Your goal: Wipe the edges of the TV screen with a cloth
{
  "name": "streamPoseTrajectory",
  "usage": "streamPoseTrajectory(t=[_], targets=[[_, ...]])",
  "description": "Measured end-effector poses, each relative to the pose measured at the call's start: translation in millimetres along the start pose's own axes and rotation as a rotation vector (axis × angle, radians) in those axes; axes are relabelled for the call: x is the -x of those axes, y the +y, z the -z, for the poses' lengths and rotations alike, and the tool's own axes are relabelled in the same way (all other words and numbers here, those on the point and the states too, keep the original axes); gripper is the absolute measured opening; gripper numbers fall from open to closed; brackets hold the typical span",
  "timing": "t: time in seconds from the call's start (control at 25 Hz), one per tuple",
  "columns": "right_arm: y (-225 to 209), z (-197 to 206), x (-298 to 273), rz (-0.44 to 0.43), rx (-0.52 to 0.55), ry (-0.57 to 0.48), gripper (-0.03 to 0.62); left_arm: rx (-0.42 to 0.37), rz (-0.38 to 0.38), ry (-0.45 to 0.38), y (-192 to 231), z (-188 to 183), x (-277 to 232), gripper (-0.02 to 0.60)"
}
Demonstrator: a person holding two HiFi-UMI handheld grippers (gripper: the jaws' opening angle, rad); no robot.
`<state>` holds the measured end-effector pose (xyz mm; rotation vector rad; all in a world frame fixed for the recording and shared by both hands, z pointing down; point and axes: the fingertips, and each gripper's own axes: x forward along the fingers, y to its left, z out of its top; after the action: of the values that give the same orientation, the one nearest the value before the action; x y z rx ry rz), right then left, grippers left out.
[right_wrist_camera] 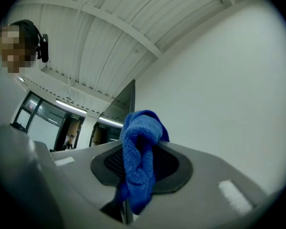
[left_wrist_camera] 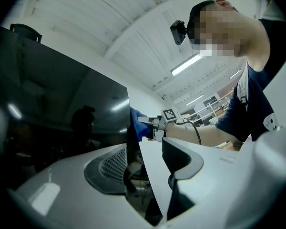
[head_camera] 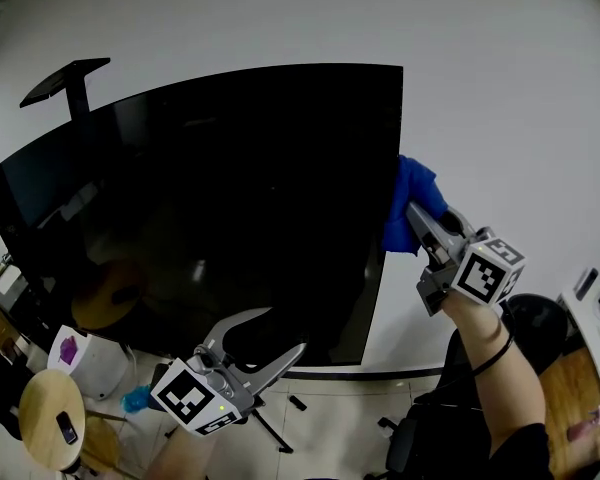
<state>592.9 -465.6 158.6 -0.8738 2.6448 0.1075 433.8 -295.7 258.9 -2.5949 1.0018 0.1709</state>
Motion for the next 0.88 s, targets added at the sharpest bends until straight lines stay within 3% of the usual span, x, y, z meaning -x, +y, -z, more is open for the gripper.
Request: streamPoseTrajectory(t=[0.32, 0.88], targets=[[-9, 79, 24, 0.028, -0.077, 0.085, 0.117, 0.054, -0.021, 0.058, -8, 48, 10, 0.219], [-19, 243, 86, 0.147, -0.21, 0.259, 0.117, 0.232, -0.041, 0.194, -24, 159, 29, 0.219]])
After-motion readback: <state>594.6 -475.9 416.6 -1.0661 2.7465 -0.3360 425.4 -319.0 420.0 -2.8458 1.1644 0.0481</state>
